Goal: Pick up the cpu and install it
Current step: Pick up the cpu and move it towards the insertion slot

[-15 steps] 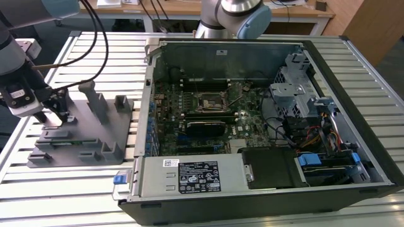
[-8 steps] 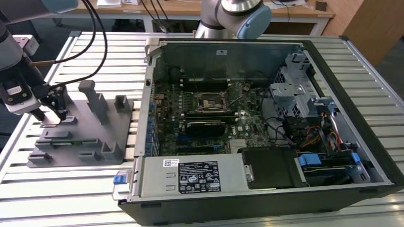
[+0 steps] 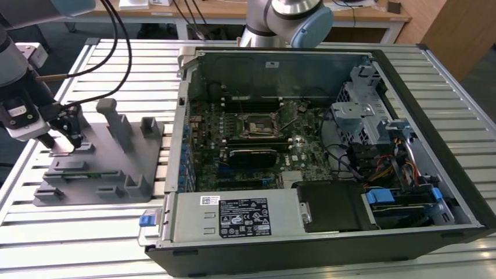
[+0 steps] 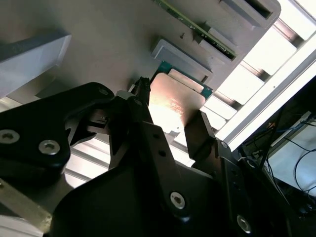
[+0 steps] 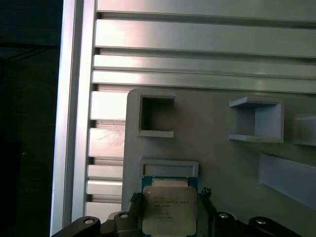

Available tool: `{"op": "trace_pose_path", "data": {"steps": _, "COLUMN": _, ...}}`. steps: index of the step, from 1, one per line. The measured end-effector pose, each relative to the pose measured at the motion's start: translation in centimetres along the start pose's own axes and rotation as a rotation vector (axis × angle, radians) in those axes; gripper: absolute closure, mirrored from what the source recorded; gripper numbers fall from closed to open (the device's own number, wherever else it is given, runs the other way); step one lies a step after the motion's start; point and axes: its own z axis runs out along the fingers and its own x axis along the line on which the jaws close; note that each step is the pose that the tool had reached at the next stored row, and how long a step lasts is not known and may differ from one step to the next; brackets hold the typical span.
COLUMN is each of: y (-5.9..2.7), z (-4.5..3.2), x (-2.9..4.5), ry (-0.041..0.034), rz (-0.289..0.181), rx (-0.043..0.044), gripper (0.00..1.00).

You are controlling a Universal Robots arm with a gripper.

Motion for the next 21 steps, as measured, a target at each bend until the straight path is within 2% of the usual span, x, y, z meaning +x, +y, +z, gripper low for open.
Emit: {"op": "trace_pose_path", "data": {"steps": 21, "y": 0.07, "z": -2.42, "x": -0.01, "ry": -0.0003, "rz": 0.000, "rx": -0.0018, "gripper": 0.47}}
